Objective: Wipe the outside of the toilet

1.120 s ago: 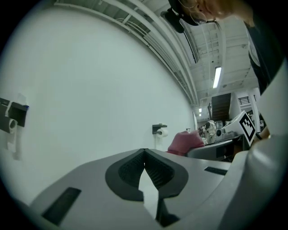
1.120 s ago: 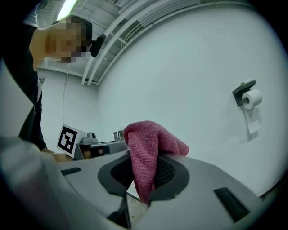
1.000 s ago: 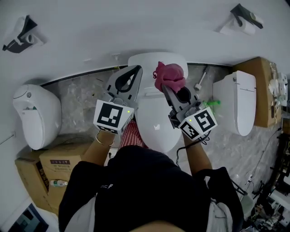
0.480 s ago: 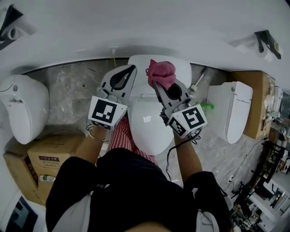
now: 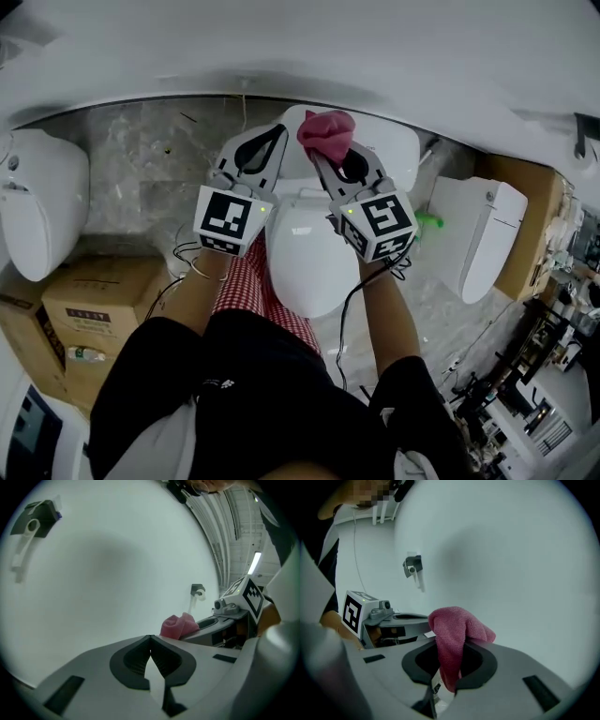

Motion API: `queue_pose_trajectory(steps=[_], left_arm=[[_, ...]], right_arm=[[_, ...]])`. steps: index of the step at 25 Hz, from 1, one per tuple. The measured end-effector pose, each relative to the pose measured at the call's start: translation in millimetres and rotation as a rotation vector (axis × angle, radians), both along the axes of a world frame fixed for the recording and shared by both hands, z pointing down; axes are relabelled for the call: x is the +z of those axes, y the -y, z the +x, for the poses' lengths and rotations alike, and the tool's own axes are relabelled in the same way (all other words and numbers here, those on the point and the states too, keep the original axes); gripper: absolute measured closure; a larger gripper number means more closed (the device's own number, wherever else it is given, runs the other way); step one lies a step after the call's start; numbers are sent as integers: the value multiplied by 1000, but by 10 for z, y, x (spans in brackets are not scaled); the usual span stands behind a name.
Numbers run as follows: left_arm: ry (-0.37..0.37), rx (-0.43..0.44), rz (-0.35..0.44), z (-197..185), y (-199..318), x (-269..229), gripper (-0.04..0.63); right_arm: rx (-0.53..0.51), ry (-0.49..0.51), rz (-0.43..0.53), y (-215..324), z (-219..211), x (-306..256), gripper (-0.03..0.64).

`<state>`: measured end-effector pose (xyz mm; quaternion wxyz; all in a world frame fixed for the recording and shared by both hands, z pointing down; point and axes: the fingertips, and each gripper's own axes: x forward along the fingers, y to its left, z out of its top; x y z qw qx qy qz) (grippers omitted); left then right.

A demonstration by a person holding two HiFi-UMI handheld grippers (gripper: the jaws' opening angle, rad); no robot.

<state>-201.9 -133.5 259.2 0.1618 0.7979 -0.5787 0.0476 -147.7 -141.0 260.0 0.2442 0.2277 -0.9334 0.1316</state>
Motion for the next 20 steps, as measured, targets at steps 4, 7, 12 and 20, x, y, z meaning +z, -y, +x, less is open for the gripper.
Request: queue_pose_trajectory(steps=[4,7,12,20], left_arm=[[-26,-85,-19,-204,22,309,589],[-40,-110,-30,-254,-16,506,589],[-51,-134,-25,-271,10,712,589],[-67,-128,-28,-257,-28,967,589]], right_arm=[[-64,-119,17,77,-124,363,543],[-116,-190,28,98,-210,591,543],[-203,-292,-38,101,-364,944,543],[-234,-351,-48,234,-472,1281,543]])
